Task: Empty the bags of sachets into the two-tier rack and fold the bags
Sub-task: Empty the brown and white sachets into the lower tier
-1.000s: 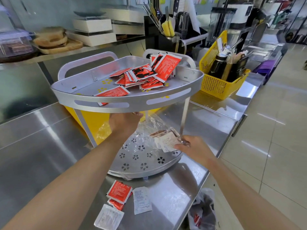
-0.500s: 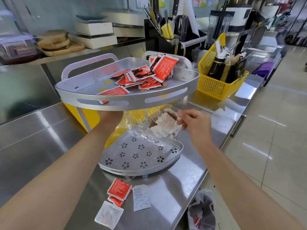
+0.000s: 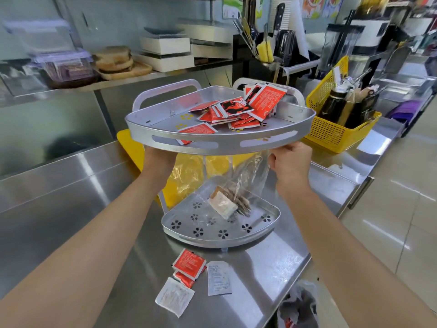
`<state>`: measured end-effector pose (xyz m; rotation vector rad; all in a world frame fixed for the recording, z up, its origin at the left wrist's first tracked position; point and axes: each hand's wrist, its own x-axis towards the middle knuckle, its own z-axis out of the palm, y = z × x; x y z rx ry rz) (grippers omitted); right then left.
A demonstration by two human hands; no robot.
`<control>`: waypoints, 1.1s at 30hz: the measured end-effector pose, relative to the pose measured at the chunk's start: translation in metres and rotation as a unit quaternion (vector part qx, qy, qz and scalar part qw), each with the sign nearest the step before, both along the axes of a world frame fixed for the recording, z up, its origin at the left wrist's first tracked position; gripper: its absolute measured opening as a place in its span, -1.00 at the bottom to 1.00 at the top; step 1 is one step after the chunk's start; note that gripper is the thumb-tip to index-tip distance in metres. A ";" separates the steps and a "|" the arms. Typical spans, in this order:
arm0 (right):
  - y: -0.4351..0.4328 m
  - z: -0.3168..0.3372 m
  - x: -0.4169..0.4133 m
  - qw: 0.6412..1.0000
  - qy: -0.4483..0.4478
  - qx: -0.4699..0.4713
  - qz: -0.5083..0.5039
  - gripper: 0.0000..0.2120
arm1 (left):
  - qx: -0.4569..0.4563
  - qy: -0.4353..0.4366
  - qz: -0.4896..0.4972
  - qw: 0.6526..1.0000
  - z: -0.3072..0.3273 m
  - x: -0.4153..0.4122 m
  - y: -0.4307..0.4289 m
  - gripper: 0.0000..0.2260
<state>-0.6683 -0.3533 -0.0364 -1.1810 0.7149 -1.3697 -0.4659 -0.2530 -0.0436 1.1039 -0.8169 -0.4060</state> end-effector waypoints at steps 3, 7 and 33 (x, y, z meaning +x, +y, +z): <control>0.007 0.003 0.005 1.000 0.015 -0.006 0.027 -0.76 | 0.156 -0.110 -0.037 0.981 -0.004 -0.012 0.009 -0.43; 0.017 0.005 0.014 0.993 0.020 -0.037 0.111 -0.68 | 0.439 -0.204 -0.061 0.873 -0.026 -0.037 0.007 0.14; 0.015 -0.074 0.015 0.909 0.295 0.000 0.295 0.06 | 0.145 0.226 -0.035 0.963 0.019 -0.076 -0.025 -0.83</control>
